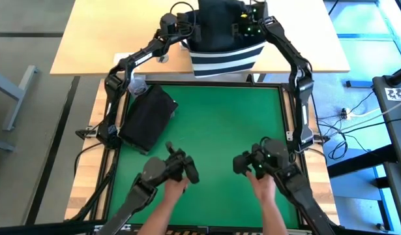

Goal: Fold Laundry from Bin
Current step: Put the blue pants into the laundry organizer

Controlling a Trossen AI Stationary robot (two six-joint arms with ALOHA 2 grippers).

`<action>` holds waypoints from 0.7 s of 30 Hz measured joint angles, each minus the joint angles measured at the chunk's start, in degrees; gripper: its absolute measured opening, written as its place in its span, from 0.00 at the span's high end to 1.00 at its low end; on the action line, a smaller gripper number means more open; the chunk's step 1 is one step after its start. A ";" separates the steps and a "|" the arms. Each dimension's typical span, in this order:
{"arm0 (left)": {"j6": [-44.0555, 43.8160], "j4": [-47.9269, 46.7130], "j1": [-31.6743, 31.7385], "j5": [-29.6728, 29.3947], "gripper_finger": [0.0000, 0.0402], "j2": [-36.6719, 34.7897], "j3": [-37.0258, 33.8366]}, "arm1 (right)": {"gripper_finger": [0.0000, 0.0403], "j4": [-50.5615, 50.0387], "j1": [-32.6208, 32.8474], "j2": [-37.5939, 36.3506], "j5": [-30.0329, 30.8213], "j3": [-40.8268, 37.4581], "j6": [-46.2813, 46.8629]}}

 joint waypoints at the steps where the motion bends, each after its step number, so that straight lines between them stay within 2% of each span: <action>1: 0.91 -0.07 0.08 -0.54 0.87 0.24 0.08 | 0.87 -0.17 -0.02 0.64 0.25 0.00 0.00; 6: 5.02 -0.88 0.32 -2.52 0.80 0.52 0.15 | 0.69 -0.74 0.01 2.11 1.49 -0.02 -0.82; 12: 13.50 -7.35 0.52 -4.81 0.69 -0.29 0.24 | 0.53 -0.70 -0.16 2.07 4.47 -0.02 -2.73; 16: 23.66 -13.71 0.77 -8.34 0.64 -1.92 0.14 | 0.48 -0.77 -0.58 2.07 4.57 -0.02 -4.11; 21: 41.00 -18.83 0.07 -16.36 0.64 -4.74 -0.20 | 0.46 -0.22 -0.53 1.92 3.31 -0.01 -4.12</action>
